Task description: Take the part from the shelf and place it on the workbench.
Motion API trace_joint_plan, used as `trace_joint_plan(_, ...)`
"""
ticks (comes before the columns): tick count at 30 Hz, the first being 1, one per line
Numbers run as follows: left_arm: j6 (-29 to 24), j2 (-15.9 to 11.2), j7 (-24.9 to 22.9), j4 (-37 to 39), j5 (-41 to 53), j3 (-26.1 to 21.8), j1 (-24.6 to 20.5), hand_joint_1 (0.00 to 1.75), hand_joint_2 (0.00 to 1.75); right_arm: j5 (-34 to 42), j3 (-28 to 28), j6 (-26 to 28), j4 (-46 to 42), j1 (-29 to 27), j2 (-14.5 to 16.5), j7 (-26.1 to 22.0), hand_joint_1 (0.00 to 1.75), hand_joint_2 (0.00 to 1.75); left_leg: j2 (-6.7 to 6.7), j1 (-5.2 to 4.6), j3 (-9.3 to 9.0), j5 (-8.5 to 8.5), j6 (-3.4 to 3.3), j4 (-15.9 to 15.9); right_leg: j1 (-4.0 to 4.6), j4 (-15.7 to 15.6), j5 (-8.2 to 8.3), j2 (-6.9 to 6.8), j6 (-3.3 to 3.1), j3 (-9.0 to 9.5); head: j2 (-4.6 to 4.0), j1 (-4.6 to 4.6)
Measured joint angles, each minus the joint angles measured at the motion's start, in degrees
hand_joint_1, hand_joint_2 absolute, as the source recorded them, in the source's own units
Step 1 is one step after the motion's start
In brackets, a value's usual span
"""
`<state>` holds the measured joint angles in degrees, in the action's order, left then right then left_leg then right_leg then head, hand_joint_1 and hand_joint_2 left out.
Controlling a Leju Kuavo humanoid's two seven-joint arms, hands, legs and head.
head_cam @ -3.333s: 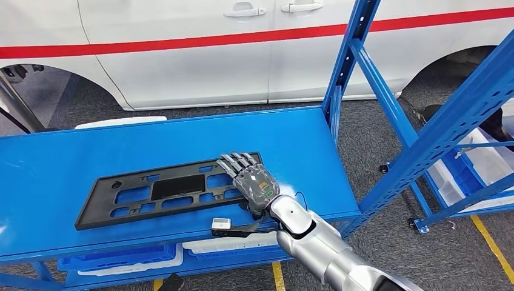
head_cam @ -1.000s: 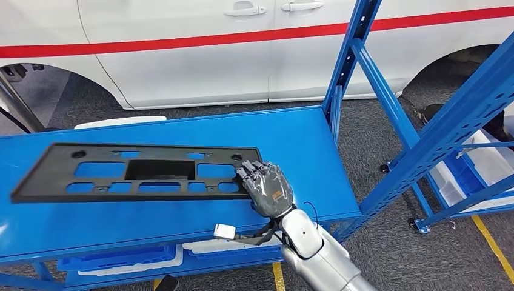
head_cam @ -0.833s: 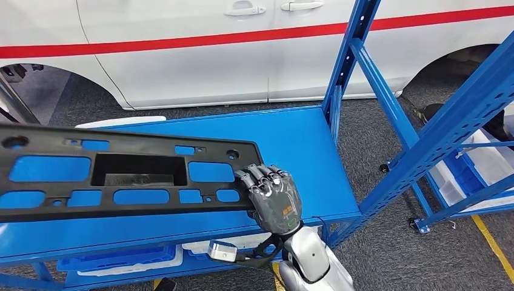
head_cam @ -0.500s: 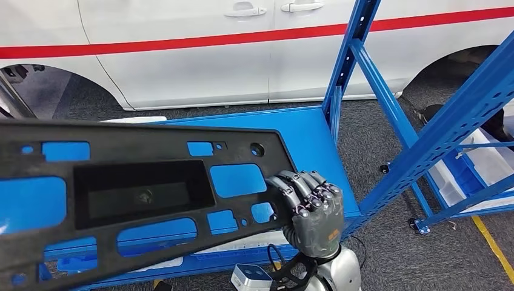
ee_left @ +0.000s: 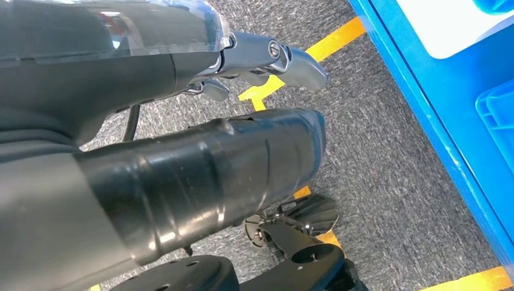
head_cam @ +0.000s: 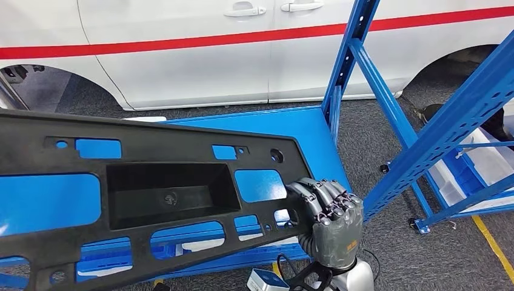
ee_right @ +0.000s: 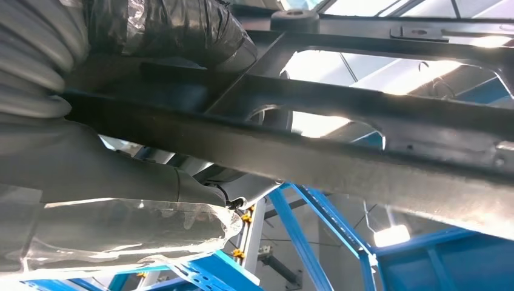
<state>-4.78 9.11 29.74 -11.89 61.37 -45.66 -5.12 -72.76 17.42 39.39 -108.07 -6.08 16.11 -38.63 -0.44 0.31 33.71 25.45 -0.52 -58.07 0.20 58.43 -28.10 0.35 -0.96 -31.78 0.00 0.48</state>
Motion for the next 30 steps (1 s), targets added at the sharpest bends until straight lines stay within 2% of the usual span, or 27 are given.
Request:
trace_joint_plan(3, 0.09, 0.0, 0.15, 0.0, 0.07, 0.0, 0.02, 0.0, 1.75, 0.39, -0.05, 0.0, -0.01, -0.23, 0.02, -0.15, 1.75, 1.75, 0.0, 0.0, 0.0, 0.0, 0.0, 0.0, 0.0, 0.0, 0.0, 0.0, 0.0, 0.0, 0.0, 0.0)
trace_joint_plan(25, 0.95, 0.0, 0.4, 0.0, 0.22, 0.02, 0.16, 0.0, 1.75, 0.17, -0.67, 0.0, 1.16, -1.08, 0.17, -0.66, 1.75, 1.75, 0.0, 0.0, 0.0, 0.0, 0.0, 0.0, 0.0, 0.0, 0.0, 0.0, 0.0, 0.01, 0.0, 0.0)
trace_joint_plan(30, -0.56, 0.0, -0.49, 0.0, 0.11, -0.02, 0.16, 0.0, 1.75, 0.16, -0.73, 0.0, 1.3, -1.15, 0.19, -0.65, 1.75, 1.75, 0.0, 0.0, 0.0, 0.0, 0.0, 0.0, 0.0, 0.0, 0.0, 0.0, 0.0, 0.01, 0.0, 0.0)
